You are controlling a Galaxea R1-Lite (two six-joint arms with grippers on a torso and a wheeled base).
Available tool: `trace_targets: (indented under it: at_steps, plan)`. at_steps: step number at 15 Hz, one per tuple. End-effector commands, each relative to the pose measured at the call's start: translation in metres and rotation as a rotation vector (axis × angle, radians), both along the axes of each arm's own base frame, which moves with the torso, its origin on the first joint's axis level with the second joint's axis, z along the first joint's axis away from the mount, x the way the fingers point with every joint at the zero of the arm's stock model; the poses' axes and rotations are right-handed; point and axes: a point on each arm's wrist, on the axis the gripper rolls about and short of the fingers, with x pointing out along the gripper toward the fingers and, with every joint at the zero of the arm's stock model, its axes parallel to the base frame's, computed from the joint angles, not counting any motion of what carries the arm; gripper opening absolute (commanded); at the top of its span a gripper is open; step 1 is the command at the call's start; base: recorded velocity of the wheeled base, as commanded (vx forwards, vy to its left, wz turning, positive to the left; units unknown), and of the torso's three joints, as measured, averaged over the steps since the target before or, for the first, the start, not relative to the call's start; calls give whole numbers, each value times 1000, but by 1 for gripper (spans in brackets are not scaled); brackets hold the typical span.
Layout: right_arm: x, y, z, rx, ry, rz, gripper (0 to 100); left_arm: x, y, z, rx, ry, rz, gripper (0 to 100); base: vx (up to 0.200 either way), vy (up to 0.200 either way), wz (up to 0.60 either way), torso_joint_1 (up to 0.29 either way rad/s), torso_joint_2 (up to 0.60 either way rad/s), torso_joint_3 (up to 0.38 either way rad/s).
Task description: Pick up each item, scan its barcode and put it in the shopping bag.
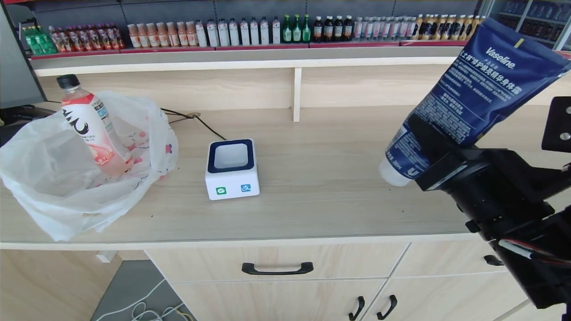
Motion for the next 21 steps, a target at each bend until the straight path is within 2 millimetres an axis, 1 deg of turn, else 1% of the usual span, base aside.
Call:
trace_targets:
  at_steps: [1,4,21]
  plan:
    - [5,5,-5,-13,17,3,0,0,0,0,0,0,-2,100,0,200,0,-2,7,2]
    - [9,8,-11,-29,34,3,0,0,0,0,-3,0,0,100,0,200,0,-2,7,1]
    - [2,2,-5,-11,16,2,0,0,0,0,-5,-1,0,100,0,200,0,0,2,1]
